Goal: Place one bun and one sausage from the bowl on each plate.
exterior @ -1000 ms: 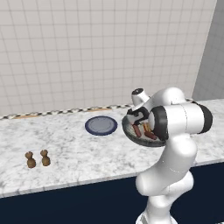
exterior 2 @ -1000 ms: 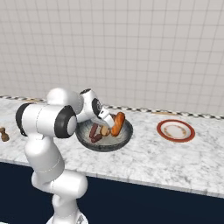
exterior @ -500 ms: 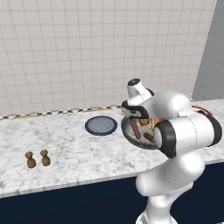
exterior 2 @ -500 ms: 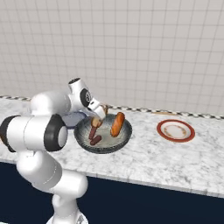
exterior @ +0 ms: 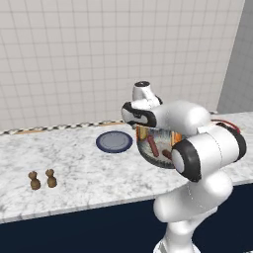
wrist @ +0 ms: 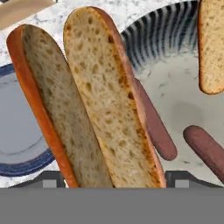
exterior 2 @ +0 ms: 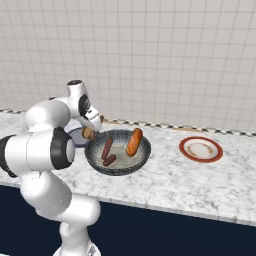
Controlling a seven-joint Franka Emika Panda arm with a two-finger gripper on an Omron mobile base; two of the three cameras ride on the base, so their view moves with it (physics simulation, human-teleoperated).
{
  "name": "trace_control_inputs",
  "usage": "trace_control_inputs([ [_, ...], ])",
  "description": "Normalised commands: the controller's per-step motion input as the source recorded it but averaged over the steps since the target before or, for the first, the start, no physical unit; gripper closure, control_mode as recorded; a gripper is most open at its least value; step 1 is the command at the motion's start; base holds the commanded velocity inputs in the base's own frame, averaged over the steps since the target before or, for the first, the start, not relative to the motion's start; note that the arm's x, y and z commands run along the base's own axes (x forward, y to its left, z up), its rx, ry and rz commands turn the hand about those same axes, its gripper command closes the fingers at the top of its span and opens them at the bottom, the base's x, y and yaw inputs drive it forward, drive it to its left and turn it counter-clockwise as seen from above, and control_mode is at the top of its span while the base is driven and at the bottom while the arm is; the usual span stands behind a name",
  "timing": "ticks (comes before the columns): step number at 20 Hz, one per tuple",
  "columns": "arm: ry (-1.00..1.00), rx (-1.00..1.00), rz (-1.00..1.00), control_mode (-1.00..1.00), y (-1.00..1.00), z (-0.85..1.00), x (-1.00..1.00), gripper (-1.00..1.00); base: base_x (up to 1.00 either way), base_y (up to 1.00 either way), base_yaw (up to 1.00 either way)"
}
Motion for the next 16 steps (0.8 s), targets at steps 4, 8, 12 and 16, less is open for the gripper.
trace_control_inputs([
  [4,0.10,0.08,0.00,-1.00,1.00,-0.32,0.86,1.00,0.00,0.00,0.00],
  [8,0.13,-0.03,0.00,-1.00,0.86,-0.52,0.79,1.00,0.00,0.00,0.00],
  [12,0.13,0.00,0.00,-1.00,0.46,-0.70,0.77,1.00,0.00,0.00,0.00],
  [16,0.03,0.00,0.00,-1.00,0.00,-0.19,0.19,-1.00,0.00,0.00,0.00],
])
